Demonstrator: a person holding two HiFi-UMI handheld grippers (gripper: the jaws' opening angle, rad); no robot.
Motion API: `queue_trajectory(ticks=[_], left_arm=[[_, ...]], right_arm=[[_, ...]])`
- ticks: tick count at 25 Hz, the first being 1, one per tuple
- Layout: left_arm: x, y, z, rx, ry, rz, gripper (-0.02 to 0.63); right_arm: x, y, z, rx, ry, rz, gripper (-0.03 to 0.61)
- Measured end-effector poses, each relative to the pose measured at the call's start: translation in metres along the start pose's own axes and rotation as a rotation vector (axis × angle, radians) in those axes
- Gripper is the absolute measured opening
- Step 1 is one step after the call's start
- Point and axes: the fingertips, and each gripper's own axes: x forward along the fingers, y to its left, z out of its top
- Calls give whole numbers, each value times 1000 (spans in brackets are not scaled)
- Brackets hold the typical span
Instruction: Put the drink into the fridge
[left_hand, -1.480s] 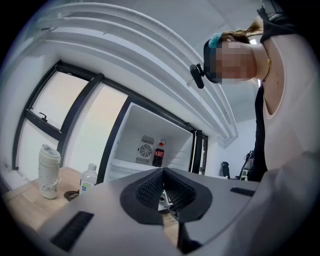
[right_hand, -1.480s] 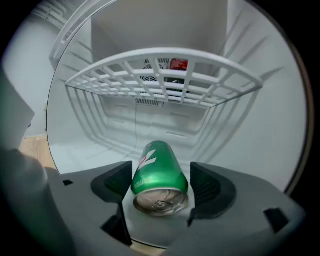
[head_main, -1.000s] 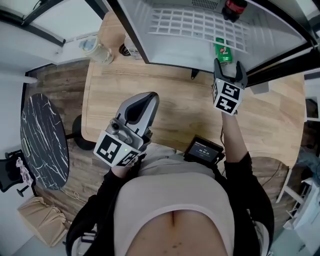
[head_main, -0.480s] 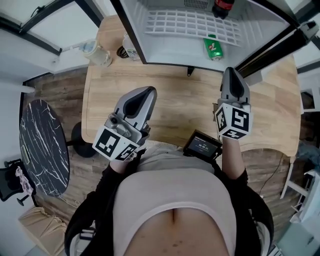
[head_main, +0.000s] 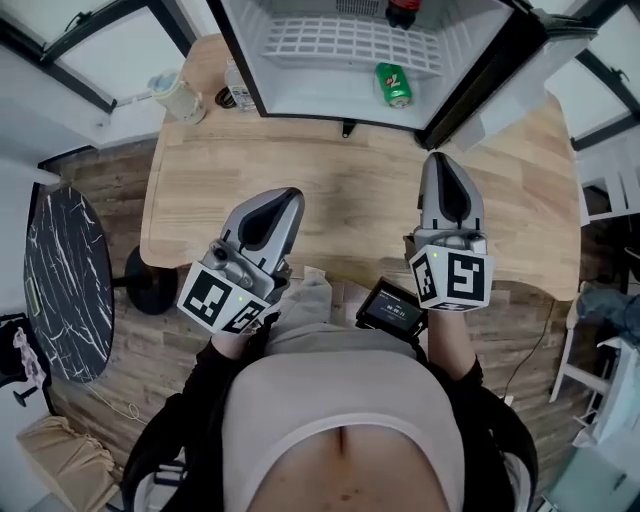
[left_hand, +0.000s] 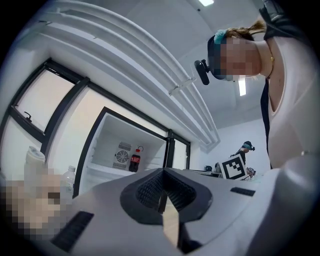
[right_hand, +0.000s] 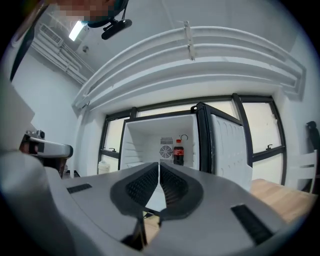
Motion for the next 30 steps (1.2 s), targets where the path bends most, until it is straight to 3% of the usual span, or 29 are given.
queue_trajectory(ticks=[12, 19, 30], left_arm=[[-45, -144, -9, 6, -9, -23, 5], [-58, -184, -4, 10, 4, -18, 5], [-76, -203, -1, 3, -34, -31, 5]], right_arm=[[-143, 7, 22, -14, -32, 64, 34], [-184, 6, 23, 24, -12, 74, 34], [-208, 25, 31, 38, -15, 123, 34]])
